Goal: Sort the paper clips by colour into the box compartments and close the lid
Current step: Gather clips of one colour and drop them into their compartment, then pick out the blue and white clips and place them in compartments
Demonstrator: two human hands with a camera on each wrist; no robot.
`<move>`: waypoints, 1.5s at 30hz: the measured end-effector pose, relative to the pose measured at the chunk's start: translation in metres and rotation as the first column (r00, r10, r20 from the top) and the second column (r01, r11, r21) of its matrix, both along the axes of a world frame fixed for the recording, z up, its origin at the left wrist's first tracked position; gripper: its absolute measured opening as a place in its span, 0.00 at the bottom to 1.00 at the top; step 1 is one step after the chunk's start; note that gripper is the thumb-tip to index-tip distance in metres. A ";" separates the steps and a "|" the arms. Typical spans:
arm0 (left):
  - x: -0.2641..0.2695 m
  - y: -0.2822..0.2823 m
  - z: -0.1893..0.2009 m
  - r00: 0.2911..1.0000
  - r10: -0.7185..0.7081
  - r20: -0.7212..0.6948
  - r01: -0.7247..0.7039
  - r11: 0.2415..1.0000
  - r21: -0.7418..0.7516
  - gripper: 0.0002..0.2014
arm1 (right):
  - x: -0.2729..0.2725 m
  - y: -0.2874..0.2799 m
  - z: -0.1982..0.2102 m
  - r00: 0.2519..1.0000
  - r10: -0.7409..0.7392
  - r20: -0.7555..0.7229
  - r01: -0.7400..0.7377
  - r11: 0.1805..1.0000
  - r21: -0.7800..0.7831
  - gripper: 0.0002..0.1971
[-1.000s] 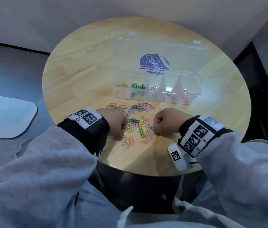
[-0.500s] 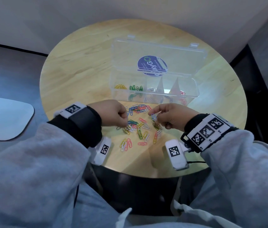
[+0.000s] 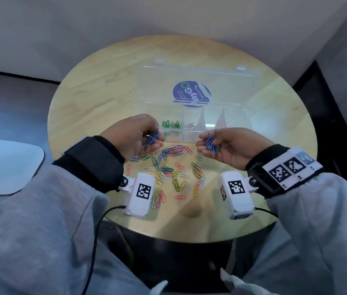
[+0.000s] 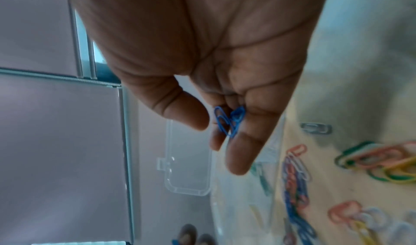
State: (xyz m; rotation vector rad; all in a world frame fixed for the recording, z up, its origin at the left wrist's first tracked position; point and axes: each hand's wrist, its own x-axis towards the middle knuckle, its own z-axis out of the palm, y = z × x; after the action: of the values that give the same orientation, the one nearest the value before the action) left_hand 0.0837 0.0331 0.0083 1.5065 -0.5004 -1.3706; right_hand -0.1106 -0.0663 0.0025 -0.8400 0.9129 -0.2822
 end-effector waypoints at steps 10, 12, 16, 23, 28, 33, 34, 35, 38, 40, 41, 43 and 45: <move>-0.036 -0.061 0.022 0.994 -0.105 -0.004 0.105 0.993 0.049 0.07 | -0.013 -0.046 0.020 0.974 -0.195 0.112 0.194 0.981 0.017 0.15; -0.043 -0.074 0.024 0.992 -0.121 -0.020 0.122 0.991 0.057 0.06 | -0.012 -0.052 0.018 0.978 -0.186 0.096 0.186 0.982 0.013 0.14; -0.051 -0.097 0.023 0.993 -0.105 -0.060 0.107 0.994 0.030 0.05 | -0.012 -0.063 0.014 0.978 -0.199 0.069 0.198 0.980 0.017 0.13; -0.065 -0.120 0.018 0.981 -0.194 0.000 0.194 0.981 0.013 0.12 | -0.017 -0.068 0.011 0.980 -0.188 0.059 0.187 0.982 0.022 0.10; -0.063 -0.114 0.020 0.975 -0.218 0.045 0.217 0.976 0.014 0.12 | -0.018 -0.063 0.014 0.989 -0.147 0.009 0.147 0.987 -0.062 0.10; -0.056 -0.086 0.026 0.929 -0.281 0.242 0.287 0.958 0.013 0.05 | -0.014 -0.048 0.020 0.974 -0.055 -0.221 -0.024 0.941 -0.339 0.06; -0.054 -0.078 0.027 0.892 -0.327 0.311 0.330 0.943 0.047 0.04 | -0.015 -0.045 0.022 0.953 -0.032 -0.300 -0.106 0.896 -0.432 0.06; -0.051 -0.069 0.027 0.837 -0.377 0.396 0.369 0.924 0.099 0.03 | -0.016 -0.042 0.023 0.926 -0.022 -0.377 -0.194 0.829 -0.525 0.07; -0.043 -0.042 0.020 0.612 -0.513 0.601 0.438 0.854 0.283 0.05 | -0.023 -0.029 0.026 0.865 -0.020 -0.502 -0.388 0.609 -0.692 0.08; -0.041 -0.026 0.016 0.435 -0.590 0.681 0.440 0.799 0.411 0.06 | -0.026 -0.018 0.026 0.822 0.027 -0.569 -0.509 0.481 -0.714 0.05; -0.042 -0.020 0.014 0.351 -0.620 0.702 0.432 0.772 0.467 0.06 | -0.028 -0.013 0.025 0.786 0.061 -0.615 -0.577 0.431 -0.694 0.04; -0.046 -0.010 0.009 0.244 -0.665 0.706 0.419 0.729 0.541 0.06 | -0.030 -0.004 0.019 0.684 0.128 -0.718 -0.708 0.350 -0.613 0.04; -0.053 -0.004 0.003 0.193 -0.695 0.692 0.418 0.697 0.583 0.05 | -0.032 0.002 0.010 0.580 0.180 -0.795 -0.802 0.296 -0.518 0.06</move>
State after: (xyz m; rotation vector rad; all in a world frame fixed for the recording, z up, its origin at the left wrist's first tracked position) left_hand 0.0308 0.0289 0.0113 2.4119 -1.8070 -1.0099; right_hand -0.1421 -0.0643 0.0128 -2.2938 0.9905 0.2212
